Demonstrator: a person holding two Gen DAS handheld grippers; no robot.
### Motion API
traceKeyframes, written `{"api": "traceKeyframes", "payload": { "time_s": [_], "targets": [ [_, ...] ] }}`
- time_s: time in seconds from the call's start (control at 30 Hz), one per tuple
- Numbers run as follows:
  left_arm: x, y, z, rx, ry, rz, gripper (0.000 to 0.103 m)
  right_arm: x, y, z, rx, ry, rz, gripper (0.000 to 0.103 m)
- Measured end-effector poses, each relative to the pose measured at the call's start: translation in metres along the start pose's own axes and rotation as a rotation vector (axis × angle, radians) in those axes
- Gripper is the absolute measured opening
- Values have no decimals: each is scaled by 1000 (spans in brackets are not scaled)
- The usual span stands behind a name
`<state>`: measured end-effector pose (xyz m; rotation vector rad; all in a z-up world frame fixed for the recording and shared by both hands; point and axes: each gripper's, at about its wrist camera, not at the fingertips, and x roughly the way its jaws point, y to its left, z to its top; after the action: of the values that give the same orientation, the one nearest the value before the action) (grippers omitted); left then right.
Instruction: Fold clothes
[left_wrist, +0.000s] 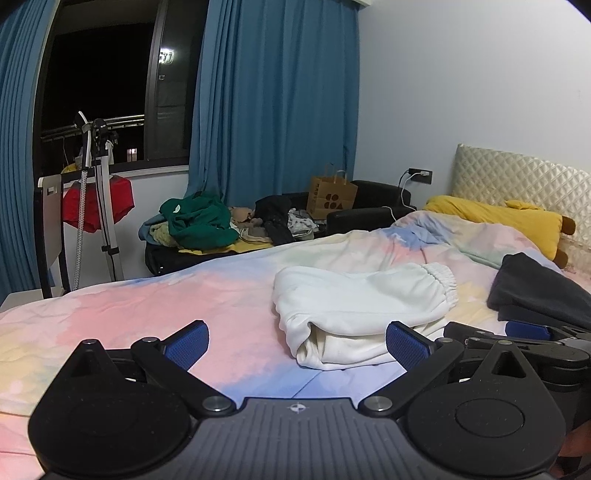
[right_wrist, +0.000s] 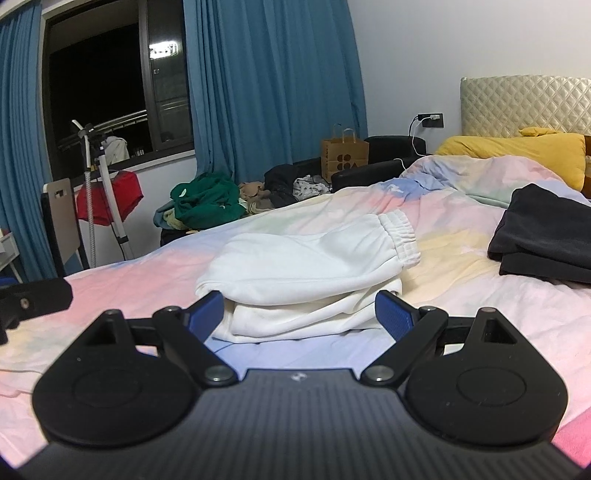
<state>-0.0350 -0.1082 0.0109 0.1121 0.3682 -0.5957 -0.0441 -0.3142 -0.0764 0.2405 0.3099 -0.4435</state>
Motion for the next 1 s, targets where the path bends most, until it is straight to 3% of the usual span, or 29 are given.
{"api": "traceKeyframes", "payload": {
  "time_s": [1.0],
  "targets": [
    [-5, 1, -1, -8, 25, 21, 103, 1, 0, -1, -4, -2, -16, 90]
  ]
}}
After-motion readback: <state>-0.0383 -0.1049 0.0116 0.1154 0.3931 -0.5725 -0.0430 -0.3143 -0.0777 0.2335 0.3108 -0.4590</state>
